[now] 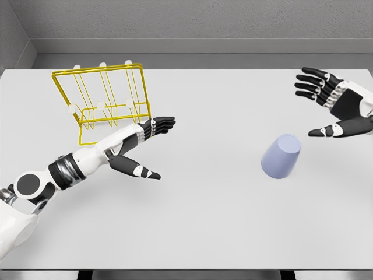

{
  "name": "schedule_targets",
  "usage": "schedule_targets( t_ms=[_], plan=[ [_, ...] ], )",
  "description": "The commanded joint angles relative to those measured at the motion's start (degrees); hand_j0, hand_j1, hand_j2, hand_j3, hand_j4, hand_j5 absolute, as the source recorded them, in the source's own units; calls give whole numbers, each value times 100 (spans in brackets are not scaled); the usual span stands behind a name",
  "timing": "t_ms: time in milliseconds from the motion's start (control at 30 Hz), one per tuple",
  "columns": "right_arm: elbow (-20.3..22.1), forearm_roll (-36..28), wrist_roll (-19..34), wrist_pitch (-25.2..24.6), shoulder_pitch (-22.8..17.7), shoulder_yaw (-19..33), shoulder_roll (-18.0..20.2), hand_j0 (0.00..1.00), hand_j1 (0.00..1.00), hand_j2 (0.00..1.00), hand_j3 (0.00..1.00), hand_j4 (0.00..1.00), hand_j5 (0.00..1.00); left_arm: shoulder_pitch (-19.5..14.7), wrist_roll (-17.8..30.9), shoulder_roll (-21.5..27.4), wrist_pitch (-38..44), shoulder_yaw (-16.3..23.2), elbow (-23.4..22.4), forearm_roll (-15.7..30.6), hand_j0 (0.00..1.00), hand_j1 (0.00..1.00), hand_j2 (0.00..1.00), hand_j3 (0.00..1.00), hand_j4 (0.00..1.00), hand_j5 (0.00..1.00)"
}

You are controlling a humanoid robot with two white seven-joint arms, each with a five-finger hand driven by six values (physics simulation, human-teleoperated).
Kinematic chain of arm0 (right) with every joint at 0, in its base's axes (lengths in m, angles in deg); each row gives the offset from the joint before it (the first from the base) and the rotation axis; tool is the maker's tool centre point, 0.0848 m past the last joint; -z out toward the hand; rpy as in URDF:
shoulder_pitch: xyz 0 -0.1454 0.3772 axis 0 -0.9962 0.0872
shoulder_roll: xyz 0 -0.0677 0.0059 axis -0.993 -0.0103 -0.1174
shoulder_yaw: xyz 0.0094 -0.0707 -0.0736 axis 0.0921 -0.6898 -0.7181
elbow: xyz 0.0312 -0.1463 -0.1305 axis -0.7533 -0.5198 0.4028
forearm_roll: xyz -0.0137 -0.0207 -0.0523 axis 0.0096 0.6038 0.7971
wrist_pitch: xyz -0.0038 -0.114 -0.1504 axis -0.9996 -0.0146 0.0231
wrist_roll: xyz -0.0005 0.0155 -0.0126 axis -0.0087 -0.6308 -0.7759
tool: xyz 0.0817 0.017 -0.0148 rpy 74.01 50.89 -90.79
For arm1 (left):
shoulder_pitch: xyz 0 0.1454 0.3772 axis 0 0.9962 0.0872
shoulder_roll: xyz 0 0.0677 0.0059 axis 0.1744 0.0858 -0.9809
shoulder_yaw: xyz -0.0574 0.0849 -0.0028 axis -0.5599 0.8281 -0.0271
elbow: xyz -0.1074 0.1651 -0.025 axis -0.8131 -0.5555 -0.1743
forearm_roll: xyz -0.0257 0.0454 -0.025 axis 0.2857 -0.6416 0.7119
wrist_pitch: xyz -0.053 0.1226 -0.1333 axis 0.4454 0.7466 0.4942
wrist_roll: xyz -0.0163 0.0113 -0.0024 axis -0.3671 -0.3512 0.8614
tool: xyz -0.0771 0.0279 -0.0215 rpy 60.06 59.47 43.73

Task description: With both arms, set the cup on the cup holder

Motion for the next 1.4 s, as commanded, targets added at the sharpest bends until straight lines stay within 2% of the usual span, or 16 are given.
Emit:
schedule_targets(
  t_ms=[0, 33, 133, 300, 367, 433, 700, 767, 1067, 1100, 1167, 1367],
  plan=[
    [-14, -29, 0, 4, 0, -18, -7, 100, 100, 100, 100, 100, 100, -9, 0, 4, 2, -1, 4, 34, 100, 100, 100, 100, 100, 100],
    [-23, -29, 0, 57, 0, -18, -15, 100, 100, 100, 100, 100, 100, -9, 0, 4, 2, -1, 4, 34, 100, 100, 100, 100, 100, 100],
    [-365, -38, 0, 804, -61, -17, -15, 100, 100, 100, 100, 100, 100, 0, 0, 4, 2, -1, 4, 34, 100, 100, 100, 100, 100, 100],
    [-647, -20, 0, 927, -88, -9, -42, 100, 100, 100, 100, 100, 100, 0, 0, 4, 2, -1, 4, 34, 100, 100, 100, 100, 100, 100],
    [-673, 172, 0, 1102, -299, -9, -42, 100, 100, 100, 100, 100, 100, 0, 0, 4, 2, -1, 4, 34, 100, 100, 100, 100, 100, 100],
    [-875, 401, 0, 1349, -562, -9, -130, 100, 100, 100, 100, 100, 100, 0, 0, 4, 2, -1, 4, 34, 100, 100, 100, 100, 100, 100],
    [-1042, 700, 0, 1349, -984, 26, -411, 100, 100, 100, 100, 100, 100, 0, 0, 4, 2, -1, -5, 34, 100, 100, 100, 100, 100, 100],
    [-1112, 806, 0, 1349, -984, 26, -613, 100, 100, 100, 100, 100, 100, 0, 0, 4, 2, -1, -5, 34, 100, 100, 100, 100, 100, 100],
    [-1640, 850, 0, 1340, -984, -35, -938, 100, 100, 100, 100, 100, 100, 9, 0, 4, 2, -1, 4, 34, 100, 100, 100, 100, 100, 100],
    [-1789, 1148, 0, 1349, -976, -9, -1096, 100, 100, 100, 100, 100, 100, 9, 0, 4, 2, -1, 4, 34, 100, 100, 100, 100, 100, 100],
    [-1912, 1219, 0, 1349, -967, -18, -1237, 100, 100, 100, 100, 100, 100, 9, 0, 4, 2, -1, -5, 34, 100, 100, 100, 100, 100, 100],
    [-1956, 1395, 0, 1349, -923, -18, -1466, 100, 100, 100, 100, 100, 100, 9, 0, 4, 2, -1, -14, 34, 100, 100, 100, 100, 100, 100]
  ],
)
